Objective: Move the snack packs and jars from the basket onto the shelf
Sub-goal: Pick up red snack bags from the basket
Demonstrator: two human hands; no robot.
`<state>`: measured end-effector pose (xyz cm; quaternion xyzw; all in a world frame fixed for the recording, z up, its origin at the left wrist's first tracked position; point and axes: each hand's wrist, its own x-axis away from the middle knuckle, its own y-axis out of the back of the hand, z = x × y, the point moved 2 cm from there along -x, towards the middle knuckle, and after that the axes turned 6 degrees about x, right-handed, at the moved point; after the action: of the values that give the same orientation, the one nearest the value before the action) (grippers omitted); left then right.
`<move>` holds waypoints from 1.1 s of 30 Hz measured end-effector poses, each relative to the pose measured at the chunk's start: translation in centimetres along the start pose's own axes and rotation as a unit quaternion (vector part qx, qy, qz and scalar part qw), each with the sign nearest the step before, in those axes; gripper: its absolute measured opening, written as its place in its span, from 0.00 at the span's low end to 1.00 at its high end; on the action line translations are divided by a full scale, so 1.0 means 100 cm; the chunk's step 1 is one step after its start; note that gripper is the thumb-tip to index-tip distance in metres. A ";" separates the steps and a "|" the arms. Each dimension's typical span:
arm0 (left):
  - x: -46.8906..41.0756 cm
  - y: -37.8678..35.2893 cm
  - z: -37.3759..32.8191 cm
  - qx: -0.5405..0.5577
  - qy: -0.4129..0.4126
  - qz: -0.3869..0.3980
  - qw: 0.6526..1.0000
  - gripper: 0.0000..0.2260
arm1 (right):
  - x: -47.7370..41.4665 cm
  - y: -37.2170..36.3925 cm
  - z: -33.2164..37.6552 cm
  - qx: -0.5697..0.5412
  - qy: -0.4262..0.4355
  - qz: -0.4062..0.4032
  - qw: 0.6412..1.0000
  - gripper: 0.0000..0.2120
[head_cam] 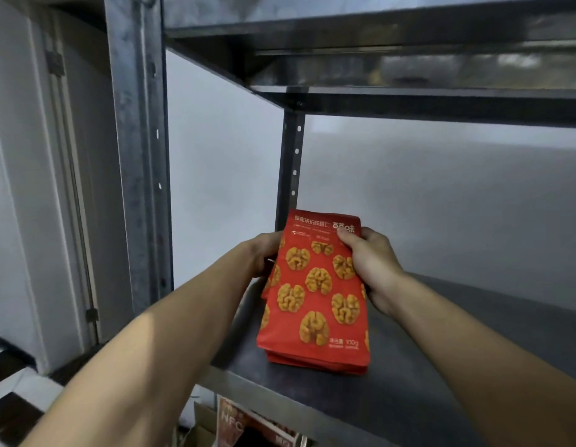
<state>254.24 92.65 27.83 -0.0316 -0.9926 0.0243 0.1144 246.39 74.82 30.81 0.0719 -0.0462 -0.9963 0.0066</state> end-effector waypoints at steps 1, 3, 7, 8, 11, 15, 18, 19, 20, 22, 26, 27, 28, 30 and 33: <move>0.000 0.003 0.002 0.004 -0.009 -0.012 1.000 0.15 | 0.000 -0.002 -0.002 0.000 -0.003 -0.001 1.000 0.12; 0.002 0.007 0.004 0.002 -0.032 -0.037 0.999 0.13 | 0.002 -0.003 -0.004 0.006 -0.010 -0.007 1.000 0.12; 0.017 0.010 0.007 -0.059 -0.089 -0.101 0.989 0.12 | 0.009 -0.001 -0.006 0.003 -0.016 -0.026 1.000 0.13; 0.021 0.011 0.007 -0.073 -0.106 -0.108 0.986 0.13 | 0.011 -0.001 -0.006 0.006 -0.014 -0.035 0.999 0.14; 0.038 0.013 0.006 -0.125 -0.158 -0.127 0.971 0.16 | 0.019 0.002 -0.008 0.027 0.001 -0.073 0.997 0.16; 0.067 0.015 0.007 -0.184 -0.197 -0.158 0.950 0.20 | 0.033 0.005 -0.008 0.090 0.027 -0.101 0.990 0.22; 0.089 0.014 0.008 -0.224 -0.210 -0.163 0.938 0.23 | 0.044 0.012 -0.006 0.163 0.056 -0.122 0.978 0.29; 0.098 0.014 0.008 -0.240 -0.216 -0.168 0.931 0.23 | 0.047 0.015 -0.005 0.196 0.073 -0.122 0.970 0.31; 0.106 0.013 0.008 -0.256 -0.225 -0.175 0.924 0.23 | 0.051 0.019 -0.004 0.240 0.093 -0.117 0.959 0.33; 0.124 0.010 0.008 -0.286 -0.240 -0.189 0.908 0.24 | 0.064 0.025 0.001 0.339 0.141 -0.096 0.925 0.36; 0.164 0.000 0.014 -0.329 -0.260 -0.214 0.882 0.25 | 0.094 0.029 0.006 0.467 0.209 -0.028 0.859 0.39; 0.175 -0.004 0.017 -0.343 -0.264 -0.217 0.875 0.25 | 0.102 0.029 0.006 0.485 0.214 -0.012 0.848 0.41; 0.186 -0.008 0.020 -0.356 -0.267 -0.221 0.868 0.25 | 0.110 0.029 0.006 0.497 0.220 0.000 0.839 0.41; 0.207 -0.016 0.027 -0.379 -0.271 -0.233 0.854 0.27 | 0.127 0.030 0.006 0.513 0.234 0.016 0.825 0.42; 0.239 -0.021 0.039 -0.415 -0.261 -0.258 0.832 0.28 | 0.153 0.035 0.004 0.531 0.251 0.033 0.809 0.42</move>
<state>230.03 92.02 29.50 0.1889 -0.8744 -0.4131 -0.1706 231.26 71.02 29.32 0.3107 -0.5669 -0.7629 0.0114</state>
